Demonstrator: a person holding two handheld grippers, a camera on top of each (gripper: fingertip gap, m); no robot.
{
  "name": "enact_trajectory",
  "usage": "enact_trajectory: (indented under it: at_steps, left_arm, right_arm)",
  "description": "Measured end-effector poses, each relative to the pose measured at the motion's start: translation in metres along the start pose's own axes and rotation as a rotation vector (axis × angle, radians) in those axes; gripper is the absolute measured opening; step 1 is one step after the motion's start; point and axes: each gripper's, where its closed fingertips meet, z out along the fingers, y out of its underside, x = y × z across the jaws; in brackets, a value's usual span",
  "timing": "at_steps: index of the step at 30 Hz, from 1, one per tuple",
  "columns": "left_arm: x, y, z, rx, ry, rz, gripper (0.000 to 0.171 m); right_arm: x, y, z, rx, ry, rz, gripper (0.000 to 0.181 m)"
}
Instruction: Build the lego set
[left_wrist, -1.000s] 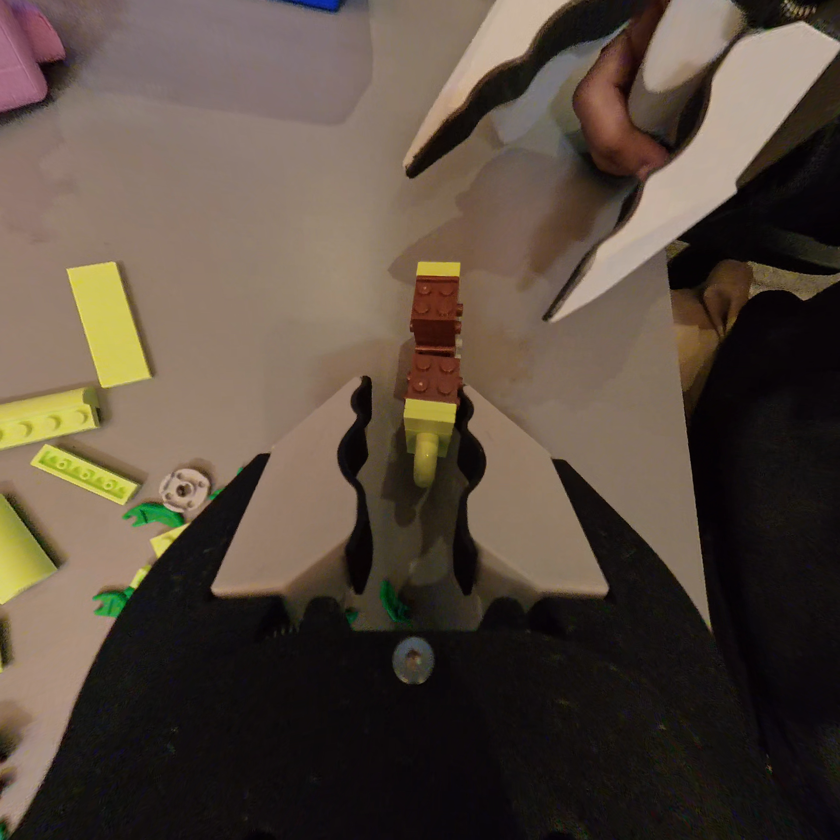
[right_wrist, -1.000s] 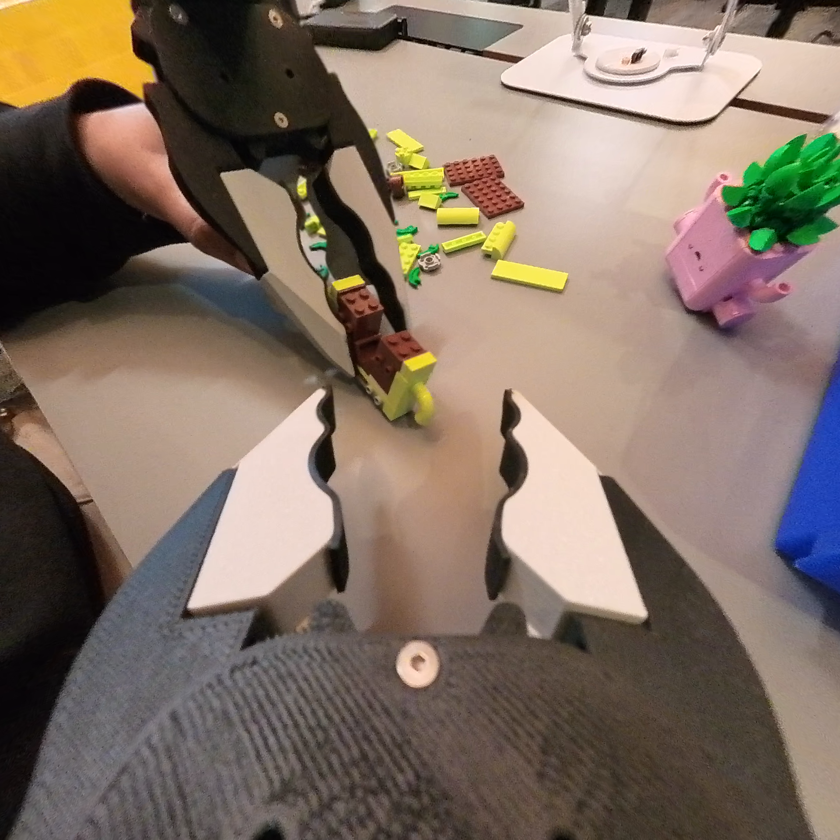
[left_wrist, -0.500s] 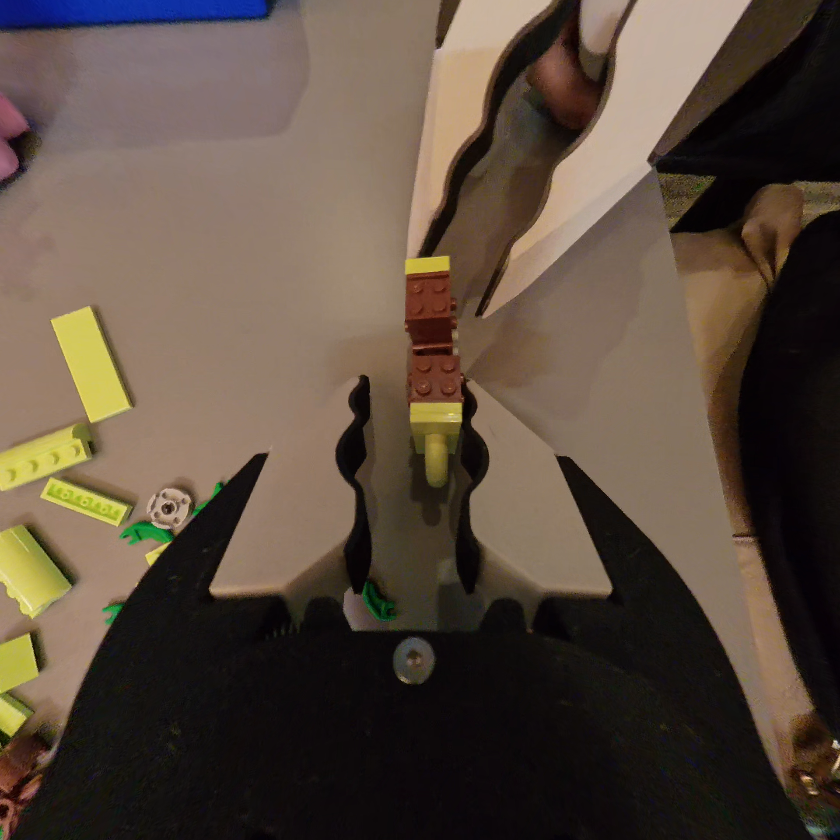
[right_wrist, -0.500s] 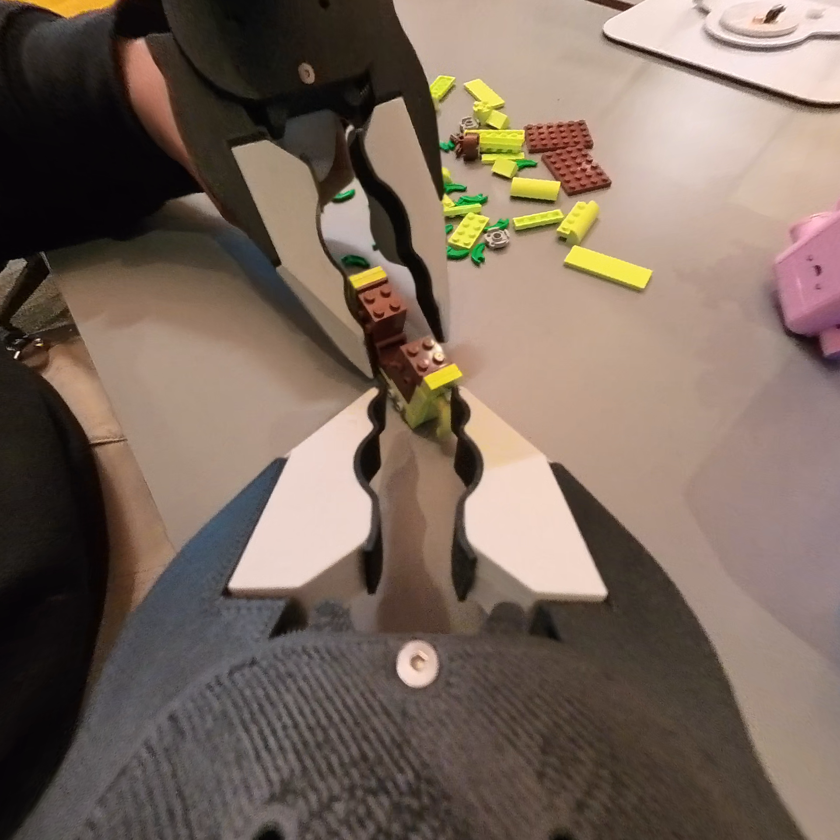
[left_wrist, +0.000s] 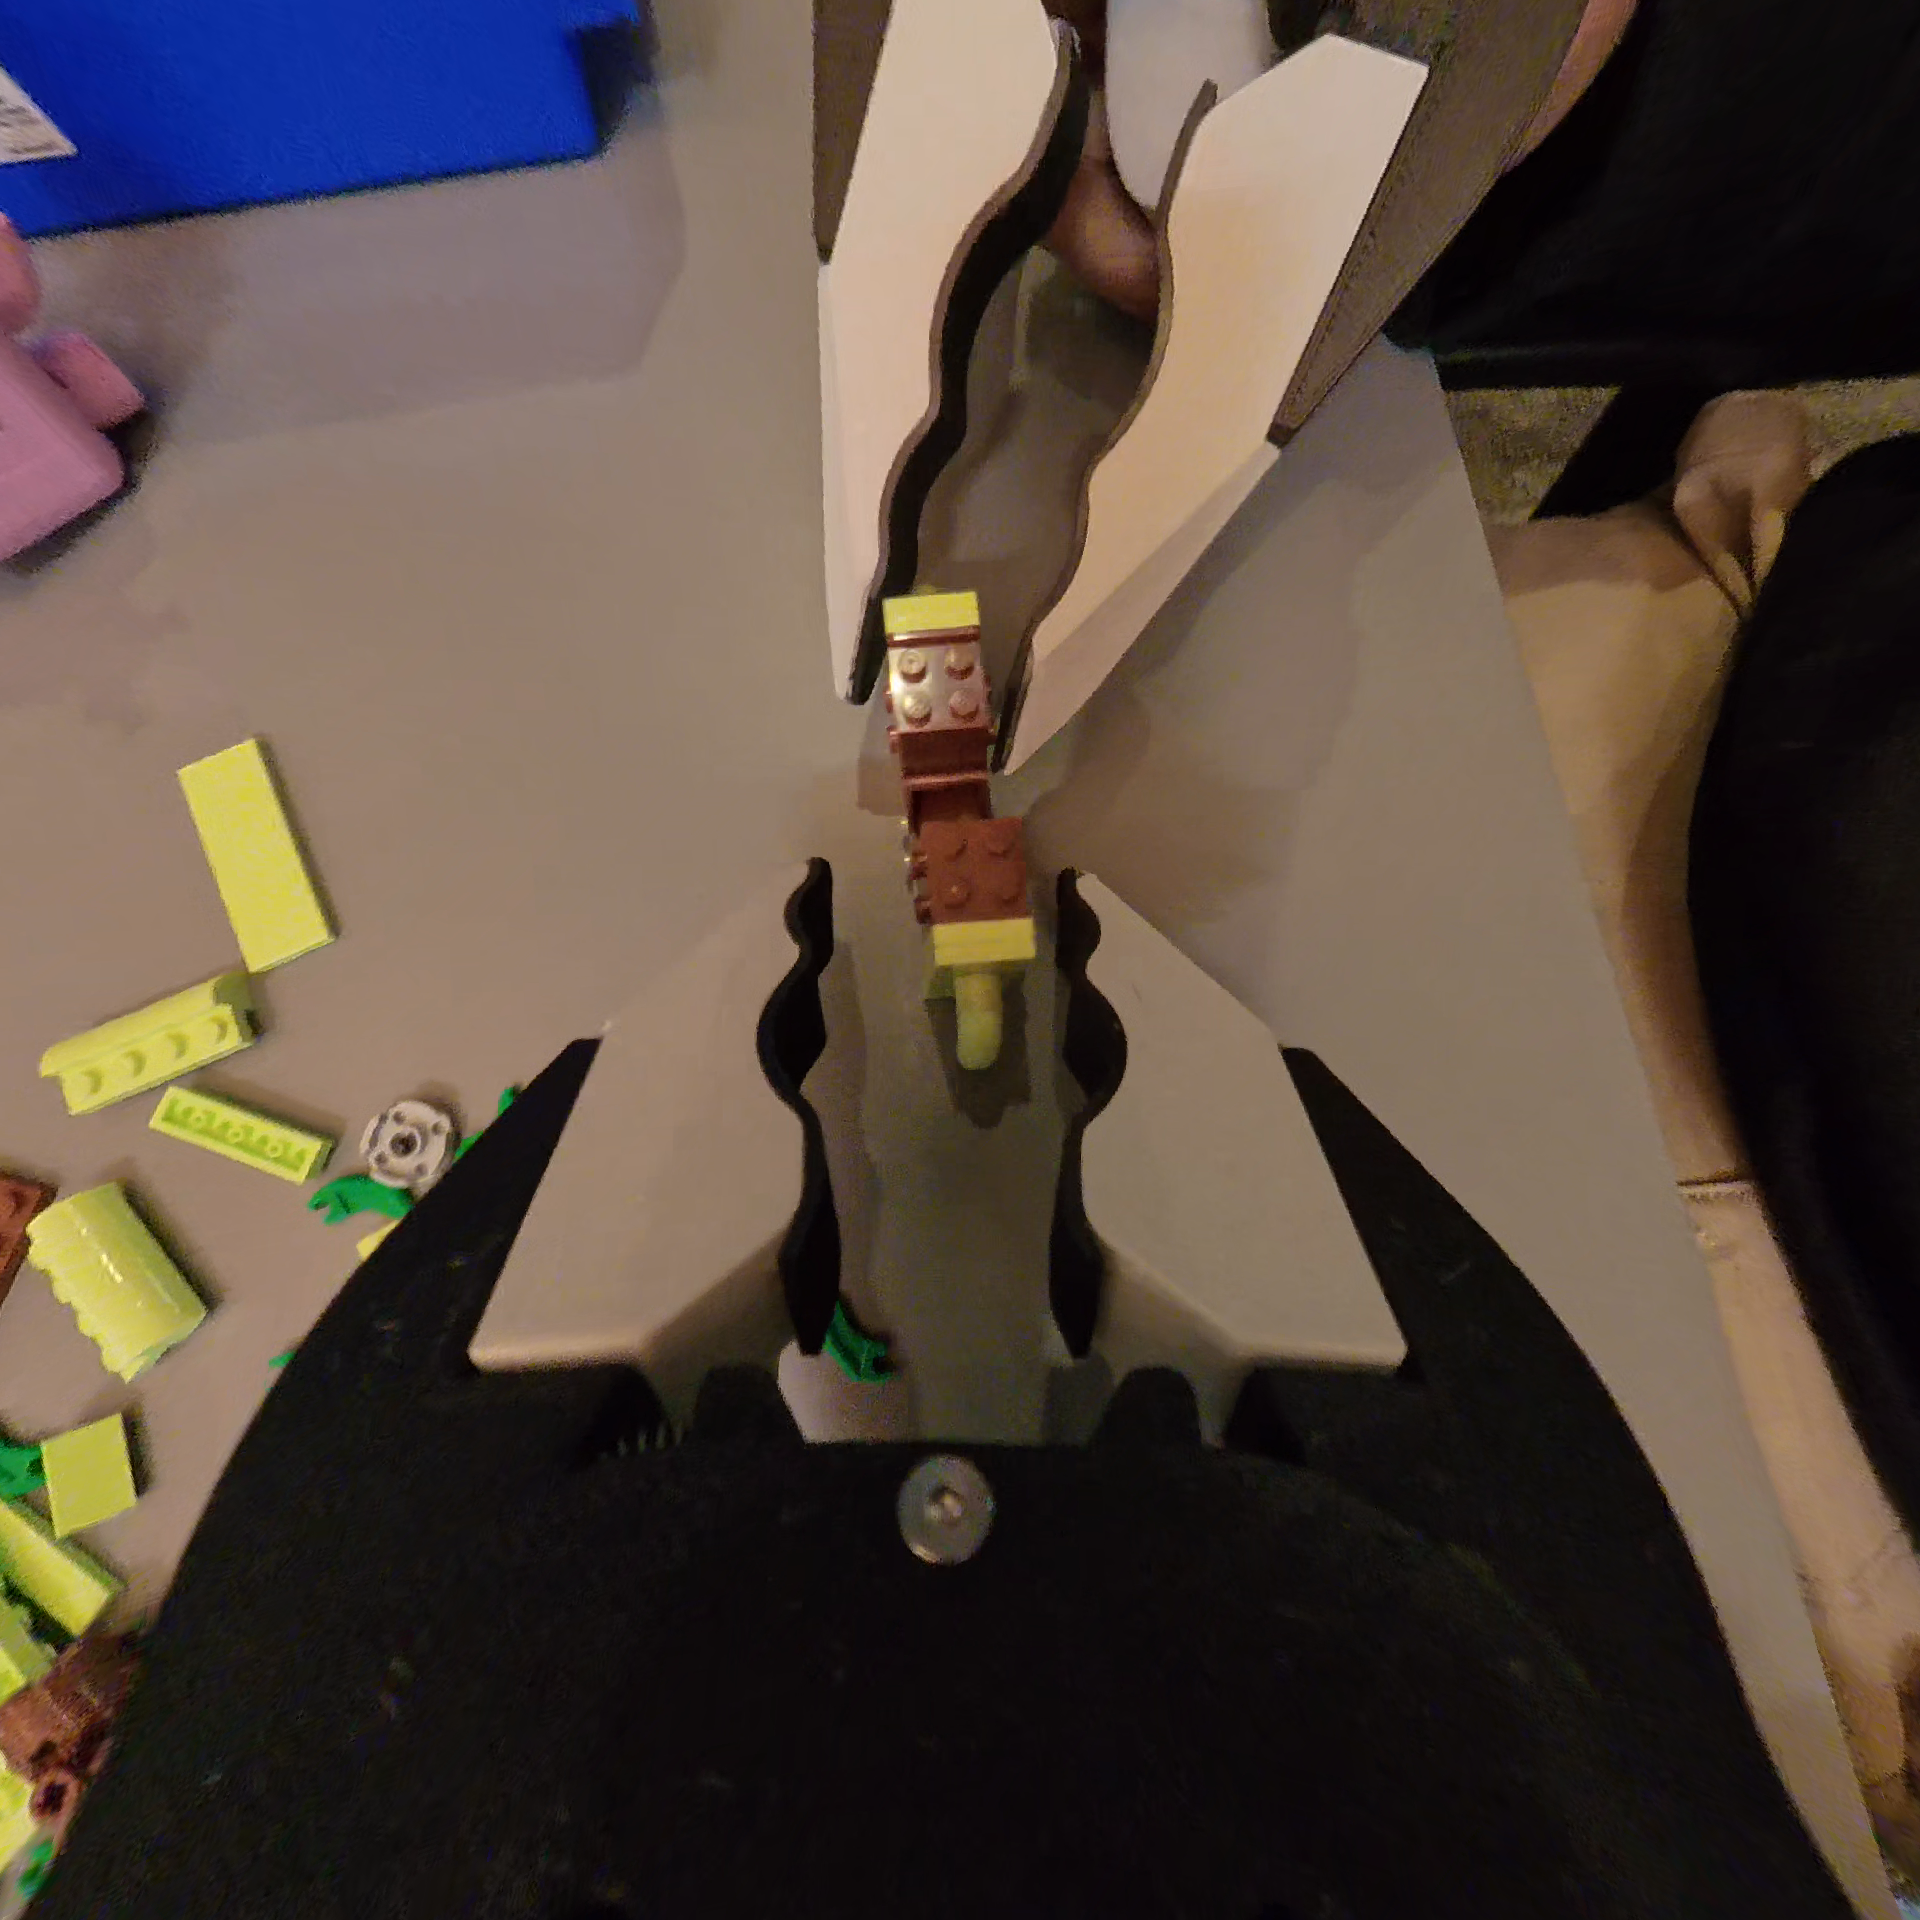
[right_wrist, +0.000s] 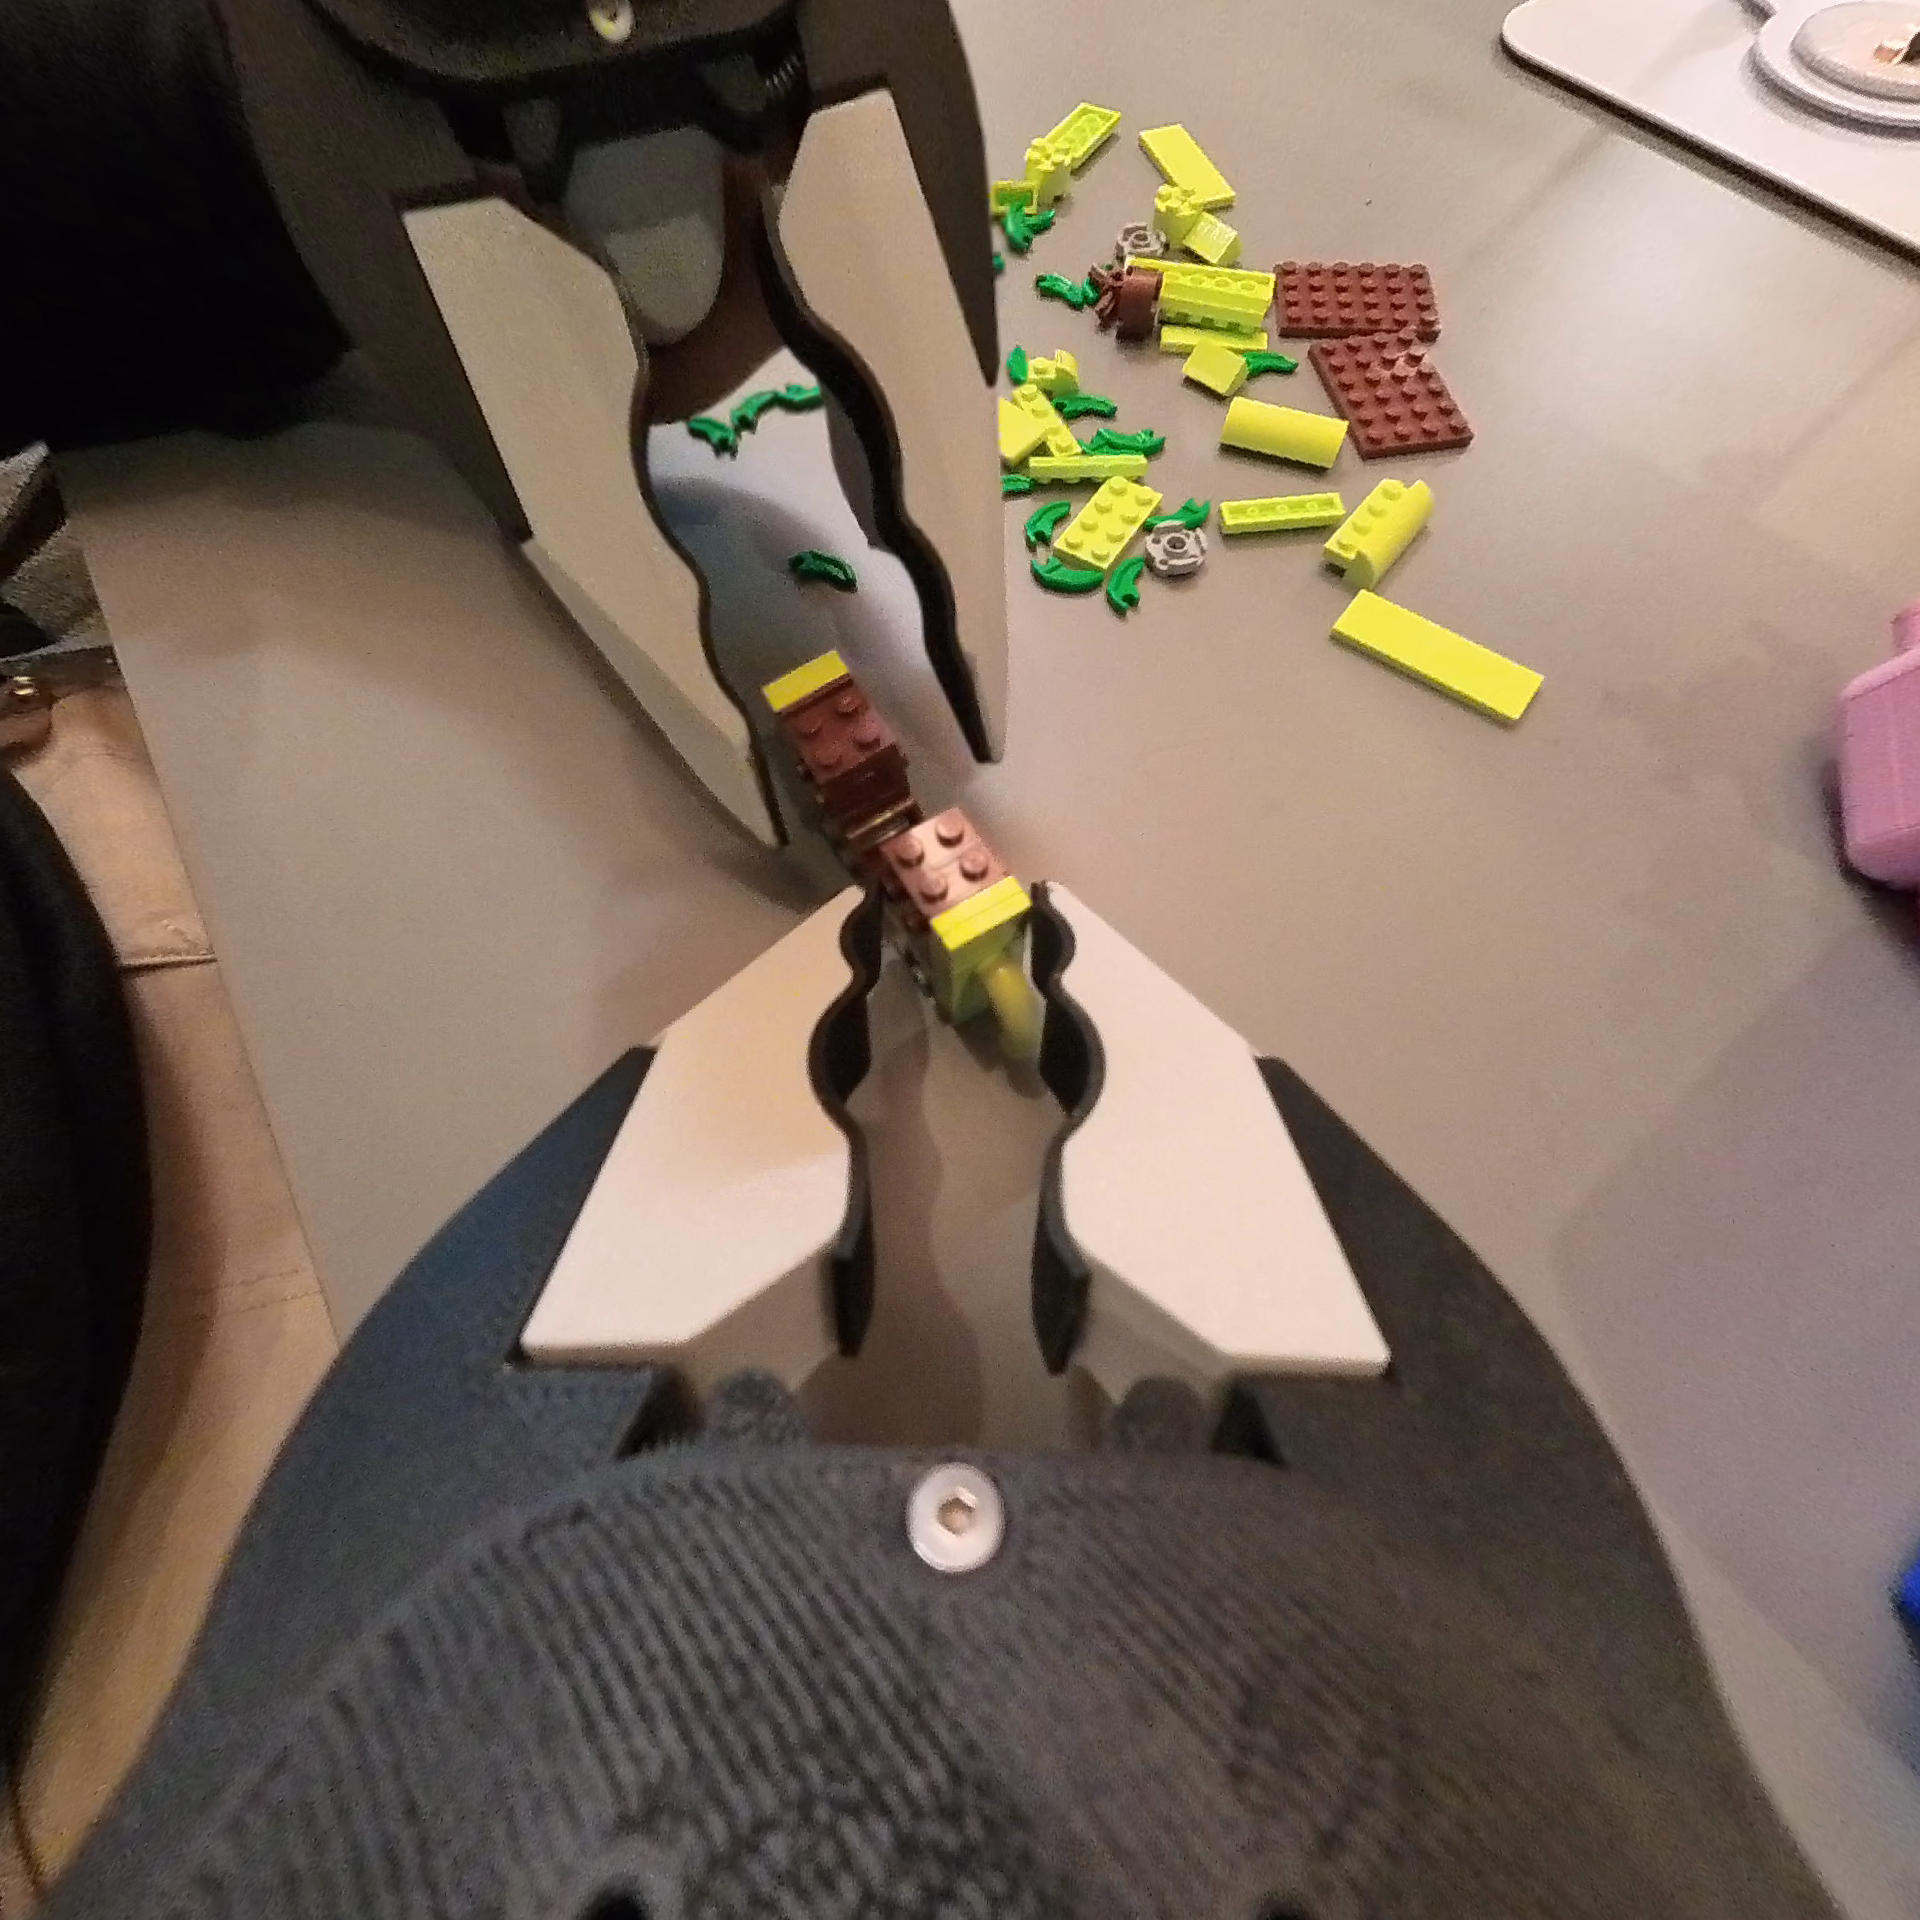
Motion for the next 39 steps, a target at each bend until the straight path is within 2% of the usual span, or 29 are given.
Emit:
enact_trajectory:
  at_steps: [2,5,7,12,17,21,28,34,36,39]
  left_arm:
    - [0.0,0.002,-0.003,0.013,-0.008,-0.022,0.041]
    - [0.002,0.002,-0.011,0.047,-0.041,-0.039,0.041]
    - [0.005,-0.003,-0.018,0.107,-0.056,-0.066,0.041]
    - [0.004,-0.02,-0.048,0.377,-0.067,-0.217,0.042]
    - [0.004,-0.026,-0.058,0.47,-0.149,-0.138,0.043]
    - [-0.001,-0.031,-0.063,0.556,-0.088,-0.182,0.046]
    - [0.003,-0.018,-0.043,0.43,0.038,-0.179,0.037]
    - [0.005,-0.014,-0.035,0.372,0.031,-0.181,0.028]
    - [0.004,-0.014,-0.035,0.375,0.029,-0.189,0.025]
    - [0.006,-0.011,-0.032,0.349,0.06,-0.205,0.026]
  right_arm:
    - [0.001,-0.002,-0.002,0.02,-0.002,0.011,0.039]
    - [0.006,-0.013,-0.013,0.114,0.009,0.045,0.048]
    - [0.009,-0.021,-0.023,0.193,0.01,0.065,0.047]
    - [0.005,-0.034,-0.041,0.331,0.026,0.006,0.044]
    - [-0.003,-0.039,-0.046,0.385,-0.011,-0.098,0.028]
    - [0.001,-0.042,-0.046,0.397,-0.052,-0.068,0.03]
    - [-0.005,-0.039,-0.025,0.3,-0.165,-0.09,0.028]
    - [-0.015,-0.049,-0.021,0.338,-0.232,-0.122,0.0]
    - [-0.02,-0.051,-0.018,0.34,-0.243,-0.129,0.0]
    - [-0.022,-0.045,-0.005,0.256,-0.239,-0.13,0.0]
